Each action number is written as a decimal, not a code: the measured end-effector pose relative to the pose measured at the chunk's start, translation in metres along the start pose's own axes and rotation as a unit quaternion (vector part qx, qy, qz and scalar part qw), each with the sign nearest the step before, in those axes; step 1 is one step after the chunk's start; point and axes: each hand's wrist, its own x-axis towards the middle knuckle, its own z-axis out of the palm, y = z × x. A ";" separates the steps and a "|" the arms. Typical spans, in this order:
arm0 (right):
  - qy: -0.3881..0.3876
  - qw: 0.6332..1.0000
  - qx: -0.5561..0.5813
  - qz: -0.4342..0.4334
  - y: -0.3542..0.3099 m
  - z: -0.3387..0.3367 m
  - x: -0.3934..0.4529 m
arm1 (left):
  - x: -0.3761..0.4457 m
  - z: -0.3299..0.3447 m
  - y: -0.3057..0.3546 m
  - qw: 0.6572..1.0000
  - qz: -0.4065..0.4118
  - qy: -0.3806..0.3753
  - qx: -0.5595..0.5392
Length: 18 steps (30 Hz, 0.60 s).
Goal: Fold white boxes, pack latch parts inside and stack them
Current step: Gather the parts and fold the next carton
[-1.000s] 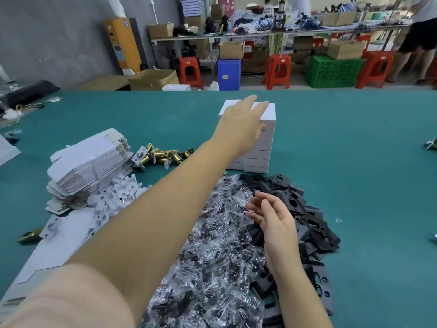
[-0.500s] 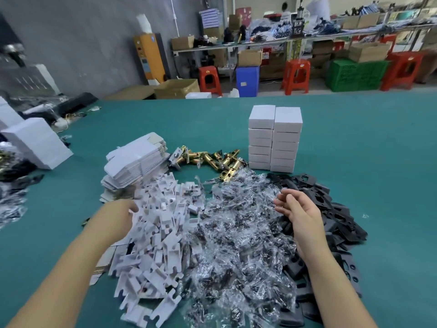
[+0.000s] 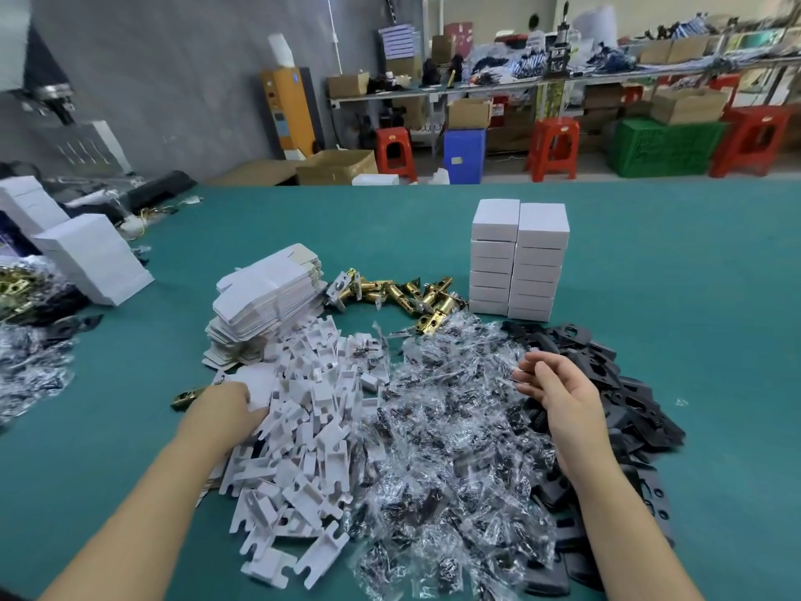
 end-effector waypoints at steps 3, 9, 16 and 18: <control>0.000 1.000 -0.003 -0.006 0.001 -0.001 0.001 | 0.002 -0.001 0.004 1.000 -0.002 -0.006 0.017; -0.004 1.000 -0.006 -0.013 0.003 -0.002 0.002 | 0.003 0.000 0.009 0.999 -0.018 0.004 0.028; -0.006 1.000 -0.001 -0.014 0.005 -0.002 0.003 | 0.001 -0.003 0.021 0.998 -0.006 0.009 0.066; -0.006 1.000 0.004 -0.012 0.004 -0.002 0.003 | 0.000 -0.006 0.024 0.997 -0.003 0.007 0.075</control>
